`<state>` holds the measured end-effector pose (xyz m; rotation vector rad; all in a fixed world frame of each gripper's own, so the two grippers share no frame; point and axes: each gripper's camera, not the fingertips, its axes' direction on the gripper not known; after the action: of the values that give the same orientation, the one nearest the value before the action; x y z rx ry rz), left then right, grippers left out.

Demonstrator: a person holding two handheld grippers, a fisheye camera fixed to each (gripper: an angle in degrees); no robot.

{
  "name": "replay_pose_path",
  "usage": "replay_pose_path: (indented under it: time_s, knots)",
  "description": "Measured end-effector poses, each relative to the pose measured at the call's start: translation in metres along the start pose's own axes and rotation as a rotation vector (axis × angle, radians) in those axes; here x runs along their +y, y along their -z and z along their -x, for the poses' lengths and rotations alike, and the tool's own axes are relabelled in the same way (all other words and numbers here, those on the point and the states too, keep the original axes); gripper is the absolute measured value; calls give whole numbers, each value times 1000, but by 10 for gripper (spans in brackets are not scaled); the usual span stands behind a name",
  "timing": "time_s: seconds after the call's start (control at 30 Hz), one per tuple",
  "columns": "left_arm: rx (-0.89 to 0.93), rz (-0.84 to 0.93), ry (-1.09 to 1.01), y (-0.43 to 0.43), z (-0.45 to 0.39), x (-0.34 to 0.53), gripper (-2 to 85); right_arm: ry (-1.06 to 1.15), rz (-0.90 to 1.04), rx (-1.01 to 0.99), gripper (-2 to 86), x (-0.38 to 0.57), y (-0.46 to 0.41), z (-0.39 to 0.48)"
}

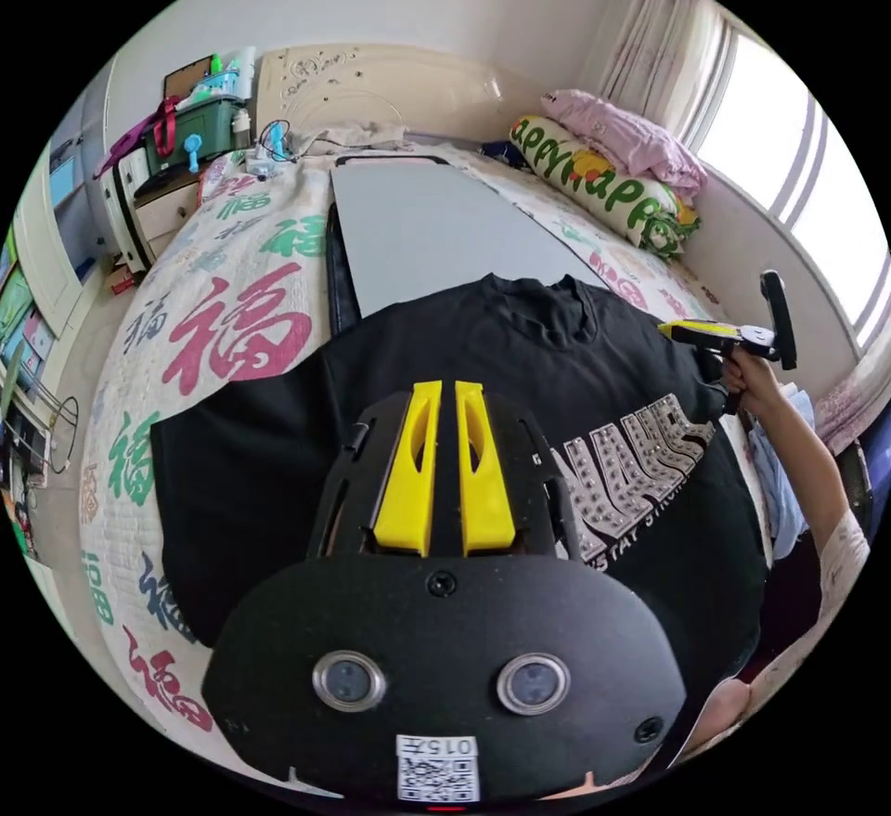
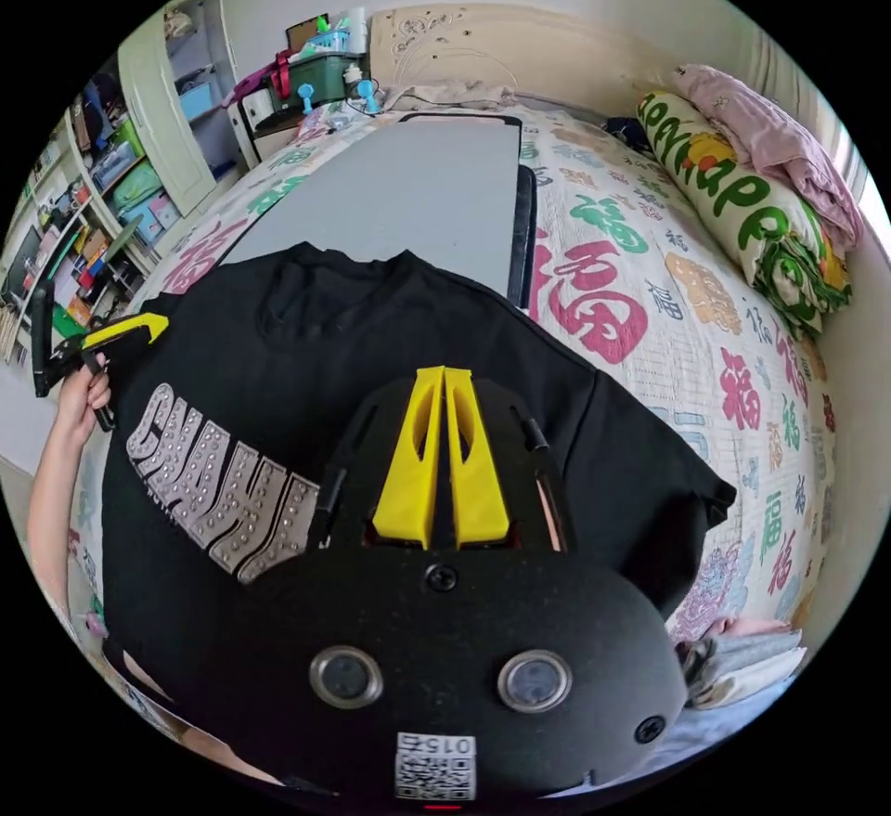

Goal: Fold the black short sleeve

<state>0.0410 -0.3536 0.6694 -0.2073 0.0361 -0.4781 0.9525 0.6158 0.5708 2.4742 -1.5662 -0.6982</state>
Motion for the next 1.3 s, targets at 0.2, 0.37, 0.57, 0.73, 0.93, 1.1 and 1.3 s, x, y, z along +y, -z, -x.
replay_pose_path:
  time_s: [0.2,0.37,0.57,0.73,0.93,1.1,1.3]
  knots:
    - [-70,28,25,-46,7,-11,6,60,12,218,-10,-27,-28,31]
    - [-98,27,31,-50,11,-20,0,78,25,298,-9,-51,-21,34]
    - [-81,-82,11,12,0,4,14,64,-113,319,-8,-30,66,21]
    - [132,-87,-117,142,-7,136,67,168,-254,-21,-6,110,230,-12]
    - [139,-29,9,244,-19,371,112,212,-197,-128,56,349,413,-79]
    - [116,100,119,264,-39,486,130,-135,-235,-469,83,507,501,-186]
    - [88,73,171,291,-68,532,114,-361,-177,-406,123,600,529,-233]
